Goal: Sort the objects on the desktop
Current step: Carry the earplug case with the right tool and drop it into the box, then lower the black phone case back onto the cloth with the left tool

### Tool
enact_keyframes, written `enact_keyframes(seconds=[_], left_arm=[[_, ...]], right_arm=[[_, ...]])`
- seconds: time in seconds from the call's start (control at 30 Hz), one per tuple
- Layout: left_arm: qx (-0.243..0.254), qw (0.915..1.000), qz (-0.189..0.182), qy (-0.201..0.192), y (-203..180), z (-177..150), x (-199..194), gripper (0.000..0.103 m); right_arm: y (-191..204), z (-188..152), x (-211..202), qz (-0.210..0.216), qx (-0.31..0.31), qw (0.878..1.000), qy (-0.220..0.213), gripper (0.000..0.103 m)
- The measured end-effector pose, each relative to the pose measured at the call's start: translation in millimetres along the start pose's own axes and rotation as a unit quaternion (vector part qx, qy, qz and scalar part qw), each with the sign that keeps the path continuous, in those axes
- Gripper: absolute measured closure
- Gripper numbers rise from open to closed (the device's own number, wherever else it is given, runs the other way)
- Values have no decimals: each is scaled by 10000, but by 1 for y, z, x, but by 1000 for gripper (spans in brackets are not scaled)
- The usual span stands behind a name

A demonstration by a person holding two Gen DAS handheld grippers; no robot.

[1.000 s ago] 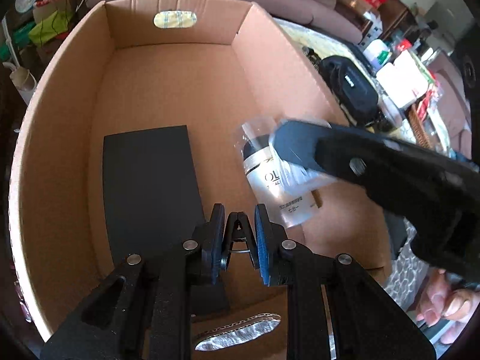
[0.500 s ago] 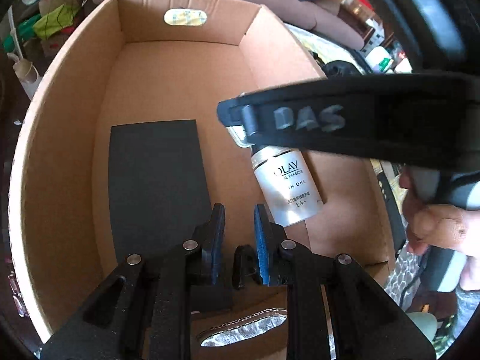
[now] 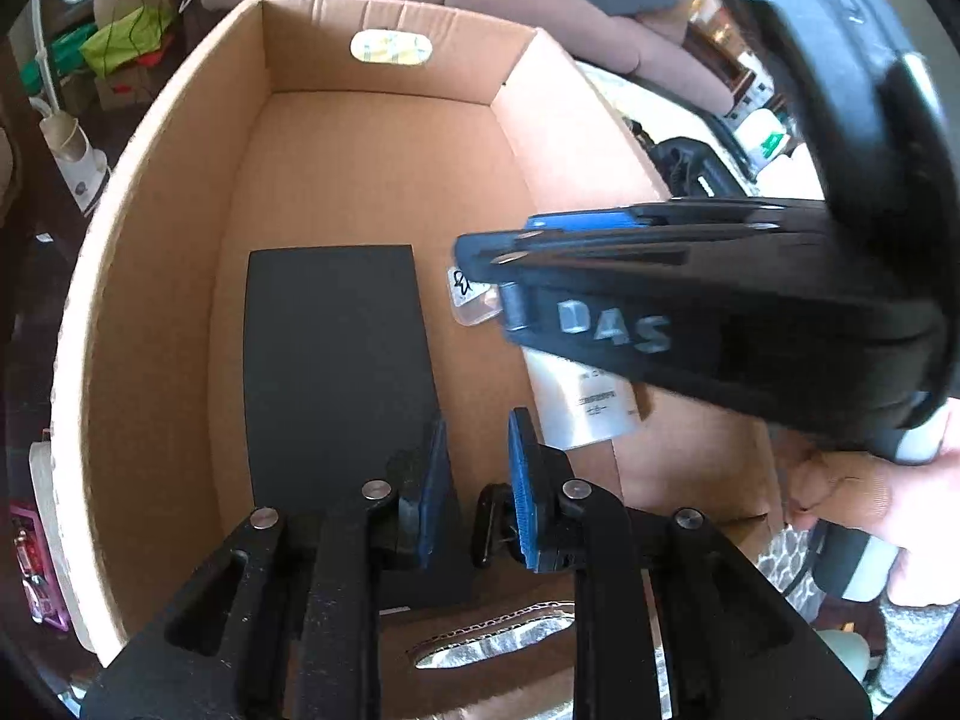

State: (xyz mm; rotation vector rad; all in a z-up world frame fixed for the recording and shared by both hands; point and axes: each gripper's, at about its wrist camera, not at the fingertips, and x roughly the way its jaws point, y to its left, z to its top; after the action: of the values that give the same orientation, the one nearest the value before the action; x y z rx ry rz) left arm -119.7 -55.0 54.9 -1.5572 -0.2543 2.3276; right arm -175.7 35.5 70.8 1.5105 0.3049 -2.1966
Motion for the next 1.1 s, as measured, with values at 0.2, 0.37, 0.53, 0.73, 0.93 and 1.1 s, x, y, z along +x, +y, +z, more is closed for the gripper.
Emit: enact_keyframes(seconds=[0.2, 0.37, 0.53, 0.73, 0.93, 1.1], left_arm=[[-33, 9998, 8, -180, -8, -4, -17, 70], [-89, 9993, -32, -358, -9, 0, -34, 56], [-86, 9983, -183, -548, -18, 11, -44, 14], [31, 9975, -337, -626, -47, 3, -56, 0], [281, 9968, -473, -578, -91, -9, -53, 0], [539, 9952, -646, -490, -134, -20, -41, 0]], right_arm=[[-18, -14, -37, -159, 113, 9994, -270, 53], [-31, -32, -60, -130, 220, 9988, -409, 53], [-25, -44, -83, -22, 355, 9970, -683, 23], [-51, -82, -122, -98, 768, 9919, -1012, 7], [-102, -135, -147, -351, 1353, 9843, -1081, 0], [-143, -183, -154, -593, 1721, 9779, -1028, 0]])
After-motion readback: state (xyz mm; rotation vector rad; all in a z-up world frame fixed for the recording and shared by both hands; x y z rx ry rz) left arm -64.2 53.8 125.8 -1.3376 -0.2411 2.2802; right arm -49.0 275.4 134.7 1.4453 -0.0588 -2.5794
